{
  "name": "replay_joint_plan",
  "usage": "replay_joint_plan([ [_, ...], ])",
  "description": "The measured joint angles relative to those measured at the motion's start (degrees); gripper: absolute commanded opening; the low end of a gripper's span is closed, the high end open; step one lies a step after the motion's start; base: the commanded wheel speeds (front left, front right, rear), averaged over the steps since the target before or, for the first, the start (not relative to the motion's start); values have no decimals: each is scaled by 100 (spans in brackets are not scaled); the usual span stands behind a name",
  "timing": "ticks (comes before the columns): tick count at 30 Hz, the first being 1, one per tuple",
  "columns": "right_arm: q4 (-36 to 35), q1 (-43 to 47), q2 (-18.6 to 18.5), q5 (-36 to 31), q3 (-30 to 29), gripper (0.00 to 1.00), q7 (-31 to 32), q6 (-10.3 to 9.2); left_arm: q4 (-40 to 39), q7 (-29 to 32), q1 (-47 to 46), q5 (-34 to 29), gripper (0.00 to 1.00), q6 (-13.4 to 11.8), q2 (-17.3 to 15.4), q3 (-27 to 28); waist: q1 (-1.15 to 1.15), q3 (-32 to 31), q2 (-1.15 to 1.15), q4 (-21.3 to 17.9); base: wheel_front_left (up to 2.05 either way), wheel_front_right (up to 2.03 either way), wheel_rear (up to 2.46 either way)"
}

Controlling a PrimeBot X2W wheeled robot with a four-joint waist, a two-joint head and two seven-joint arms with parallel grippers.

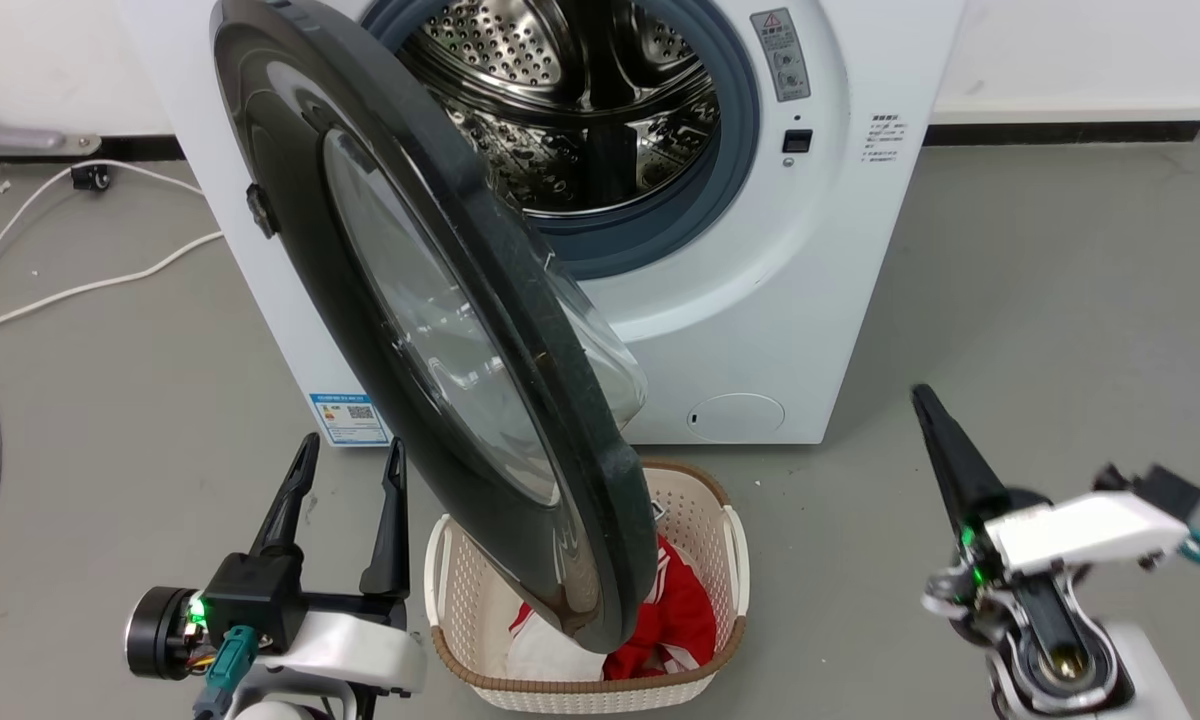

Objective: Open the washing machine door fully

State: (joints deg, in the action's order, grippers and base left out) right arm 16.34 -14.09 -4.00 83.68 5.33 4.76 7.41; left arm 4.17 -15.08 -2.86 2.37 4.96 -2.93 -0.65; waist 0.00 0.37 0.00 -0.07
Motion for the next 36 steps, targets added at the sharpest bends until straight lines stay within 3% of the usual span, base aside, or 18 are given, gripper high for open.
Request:
replay_joint_plan([
  [2,-185,298,-20,-180,-81,100,-247,0,5,0,42,-1,100,0,1,25,0,-32,0,-31,0,0,0],
  [5,-438,617,-37,-528,-187,100,-625,1,9,0,47,-1,100,1,1,48,0,-60,0,-69,0,0,0],
  [9,-594,901,-153,-1733,-288,100,-1312,0,16,0,57,-1,100,1,0,78,0,-78,0,-114,0,0,0],
  [15,-797,1037,-124,-4517,-854,100,-1842,1,4,0,57,36,100,-19,2,104,0,-71,0,-152,0,0,0],
  [19,-1370,1072,5,-6421,-1226,100,-1885,9,-11,0,57,45,100,-49,2,109,0,-58,0,-166,0,0,0],
  [23,-2018,1196,74,-7953,-1170,100,-1774,10,-18,0,53,48,100,-53,2,118,0,-37,0,-171,0,0,0],
  [26,-2283,1374,88,-8479,-987,100,-1653,9,-30,0,43,38,100,-53,2,133,0,-25,0,-169,0,0,0],
  [36,-1978,1714,103,-8231,-942,100,-1653,10,-53,0,29,-10,100,-47,2,148,1,-16,0,-137,0,0,0],
])
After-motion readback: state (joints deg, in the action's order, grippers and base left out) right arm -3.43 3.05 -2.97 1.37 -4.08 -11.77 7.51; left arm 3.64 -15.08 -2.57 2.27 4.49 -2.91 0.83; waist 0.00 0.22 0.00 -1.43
